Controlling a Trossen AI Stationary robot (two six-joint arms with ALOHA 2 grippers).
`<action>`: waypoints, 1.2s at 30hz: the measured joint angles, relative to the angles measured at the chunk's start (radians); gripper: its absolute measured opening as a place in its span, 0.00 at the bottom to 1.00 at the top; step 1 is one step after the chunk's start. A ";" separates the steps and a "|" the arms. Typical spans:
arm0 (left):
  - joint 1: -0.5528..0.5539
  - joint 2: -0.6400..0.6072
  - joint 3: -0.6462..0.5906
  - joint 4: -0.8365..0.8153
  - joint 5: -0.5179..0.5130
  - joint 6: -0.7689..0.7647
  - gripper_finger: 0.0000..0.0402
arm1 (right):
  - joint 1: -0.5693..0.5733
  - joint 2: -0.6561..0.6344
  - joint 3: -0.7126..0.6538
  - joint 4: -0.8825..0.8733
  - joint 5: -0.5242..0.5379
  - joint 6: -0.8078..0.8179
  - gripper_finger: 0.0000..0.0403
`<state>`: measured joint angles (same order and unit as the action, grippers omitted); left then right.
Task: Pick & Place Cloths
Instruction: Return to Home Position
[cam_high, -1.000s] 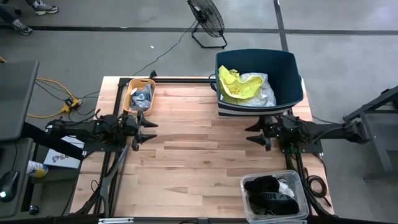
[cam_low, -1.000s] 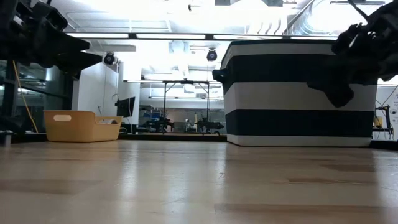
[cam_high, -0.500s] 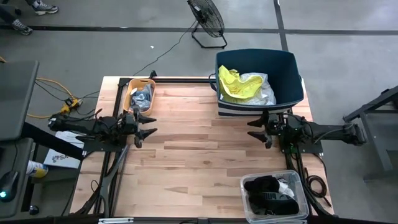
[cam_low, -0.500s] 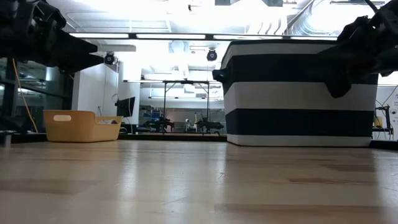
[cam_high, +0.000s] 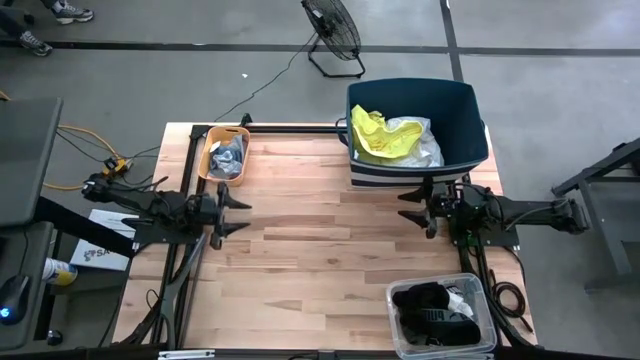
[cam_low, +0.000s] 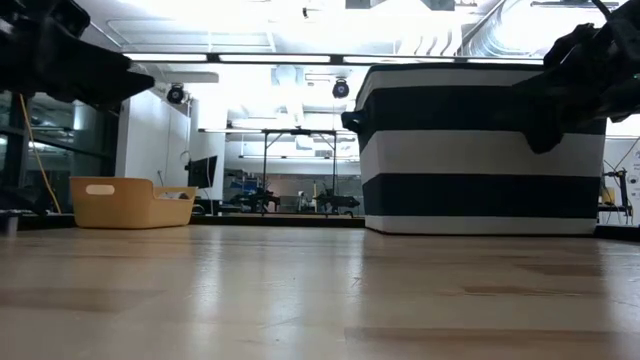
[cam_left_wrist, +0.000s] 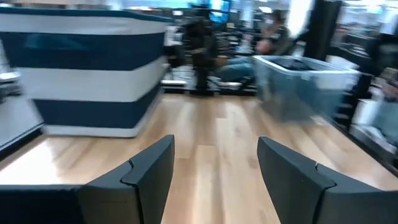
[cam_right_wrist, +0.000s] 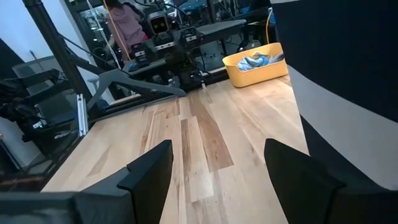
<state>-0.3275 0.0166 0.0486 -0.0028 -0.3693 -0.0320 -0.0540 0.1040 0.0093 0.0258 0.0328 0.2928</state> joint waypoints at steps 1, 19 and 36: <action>0.000 0.000 0.000 -0.003 0.028 0.008 0.57 | 0.000 0.000 0.000 0.002 0.002 0.000 0.61; 0.000 0.000 0.000 -0.008 0.078 -0.051 0.57 | 0.000 0.000 0.000 0.005 -0.032 -0.004 0.61; 0.000 0.001 0.001 -0.008 0.079 -0.051 0.57 | 0.000 0.000 0.000 0.006 -0.035 -0.003 0.61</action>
<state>-0.3279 0.0173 0.0498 -0.0105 -0.2901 -0.0833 -0.0544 0.1036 0.0090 0.0319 -0.0025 0.2901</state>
